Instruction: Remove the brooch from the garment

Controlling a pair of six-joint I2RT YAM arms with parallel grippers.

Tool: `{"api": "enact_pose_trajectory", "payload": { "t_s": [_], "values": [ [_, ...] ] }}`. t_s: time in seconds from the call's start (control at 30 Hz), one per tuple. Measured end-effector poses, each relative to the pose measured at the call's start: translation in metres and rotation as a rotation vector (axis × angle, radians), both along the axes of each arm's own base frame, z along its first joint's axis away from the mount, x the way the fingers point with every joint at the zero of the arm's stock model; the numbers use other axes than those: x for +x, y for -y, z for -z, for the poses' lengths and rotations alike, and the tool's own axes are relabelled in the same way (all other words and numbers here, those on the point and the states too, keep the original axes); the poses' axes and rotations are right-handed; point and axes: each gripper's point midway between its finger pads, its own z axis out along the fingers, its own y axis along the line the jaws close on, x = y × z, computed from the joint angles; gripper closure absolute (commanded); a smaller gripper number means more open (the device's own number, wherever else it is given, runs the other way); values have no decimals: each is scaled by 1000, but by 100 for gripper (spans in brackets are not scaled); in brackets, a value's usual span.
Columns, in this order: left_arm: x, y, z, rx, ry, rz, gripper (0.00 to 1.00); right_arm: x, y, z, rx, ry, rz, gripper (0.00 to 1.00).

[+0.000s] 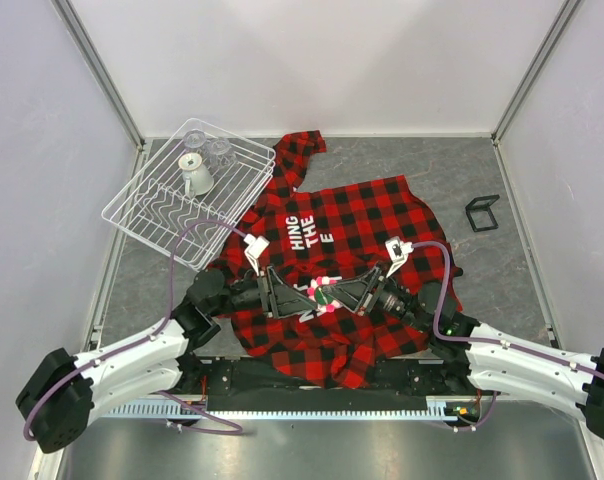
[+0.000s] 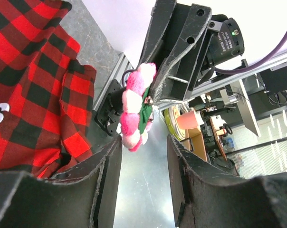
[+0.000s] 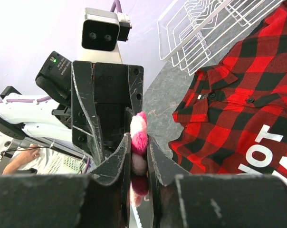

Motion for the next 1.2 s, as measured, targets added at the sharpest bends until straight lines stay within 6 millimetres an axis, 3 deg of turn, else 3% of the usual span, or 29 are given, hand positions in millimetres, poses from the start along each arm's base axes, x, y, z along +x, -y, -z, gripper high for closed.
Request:
{"api": "enact_pose_trajectory", "payload": {
  "t_s": [0.3, 0.4, 0.43, 0.53, 0.6, 0.7, 0.9, 1.0, 1.2],
  "values": [
    [9, -4, 10, 24, -26, -41, 63, 0, -2, 3, -5, -13, -5, 100],
    [11, -4, 13, 33, -36, -45, 75, 0, -2, 3, -4, -15, -6, 100],
    [12, -3, 14, 35, -39, -47, 84, 0, -2, 3, -6, -15, -7, 100],
    [12, -2, 14, 31, -39, -39, 98, 1, -2, 7, -21, -26, -2, 98],
    [12, -2, 15, 30, -41, -31, 98, 1, -2, 8, -28, -30, -2, 96],
    [13, -2, 13, 23, -34, -33, 98, 2, -2, 7, -34, -32, 0, 81],
    [15, -7, 5, 0, -10, -49, 98, -1, -2, -1, -46, -26, -14, 63],
    [17, -11, 4, -5, -4, -63, 98, -4, -1, -4, -56, -16, -26, 59],
    [18, -11, 5, -3, -7, -66, 98, -8, 2, -1, -79, -12, -37, 59]
  ]
}}
